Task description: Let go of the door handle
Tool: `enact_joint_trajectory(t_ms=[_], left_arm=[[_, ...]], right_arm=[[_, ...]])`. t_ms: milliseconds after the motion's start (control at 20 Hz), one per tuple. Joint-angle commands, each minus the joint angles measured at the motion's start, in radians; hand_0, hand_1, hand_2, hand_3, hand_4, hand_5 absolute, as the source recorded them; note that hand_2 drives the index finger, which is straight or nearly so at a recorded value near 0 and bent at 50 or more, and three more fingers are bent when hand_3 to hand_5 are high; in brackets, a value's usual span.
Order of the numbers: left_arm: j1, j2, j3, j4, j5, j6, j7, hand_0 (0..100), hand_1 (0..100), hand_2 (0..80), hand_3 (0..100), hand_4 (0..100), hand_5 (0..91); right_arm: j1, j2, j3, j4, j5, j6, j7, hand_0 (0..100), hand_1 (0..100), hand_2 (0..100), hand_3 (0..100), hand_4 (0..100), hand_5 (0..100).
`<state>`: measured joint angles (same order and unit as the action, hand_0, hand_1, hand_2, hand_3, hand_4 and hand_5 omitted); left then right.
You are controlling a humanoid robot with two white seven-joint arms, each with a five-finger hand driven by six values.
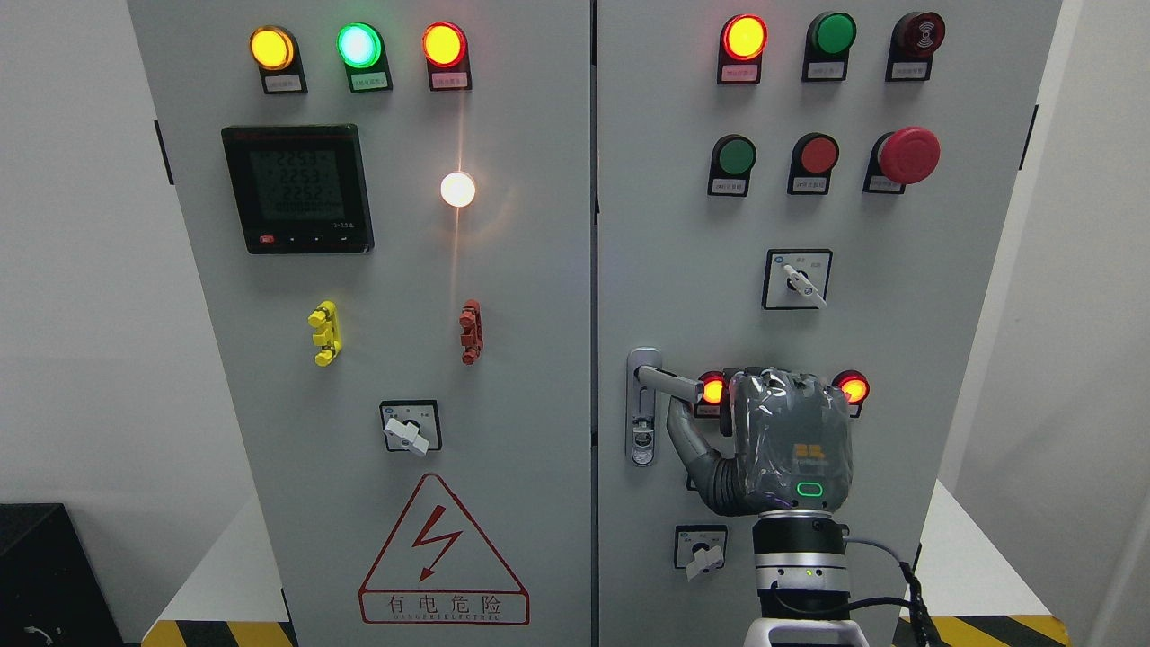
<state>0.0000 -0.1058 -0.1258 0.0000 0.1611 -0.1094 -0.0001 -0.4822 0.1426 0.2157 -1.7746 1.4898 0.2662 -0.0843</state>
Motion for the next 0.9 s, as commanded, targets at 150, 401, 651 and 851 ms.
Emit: enact_joint_trajectory(t_ms=[150,401,651,851], left_arm=[[-0.026,0.000,0.000,0.029,0.000,0.000,0.000,12,56,0.0,0,0,0.0],[-0.028,0.000,0.000,0.029,0.000,0.000,0.000,12,56,0.0,0,0,0.0],[-0.028,0.000,0.000,0.029,0.002,0.000,0.000,12,56,0.0,0,0,0.0],[-0.028,0.000,0.000,0.029,0.000,0.000,0.000,12,56,0.0,0,0,0.0]], right_arm=[[-0.001,0.002,-0.001,-0.003,0.000,0.001,0.003,47,33,88,100,100,100],[0.002,0.002,0.001,-0.009,0.000,0.001,0.003,47,33,88,100,100,100],[0.014,0.002,0.001,-0.022,0.000,0.001,0.003,47,33,88,100,100,100],[0.027,0.002,0.001,-0.031,0.000,-0.001,0.003,47,33,87,100,100,100]])
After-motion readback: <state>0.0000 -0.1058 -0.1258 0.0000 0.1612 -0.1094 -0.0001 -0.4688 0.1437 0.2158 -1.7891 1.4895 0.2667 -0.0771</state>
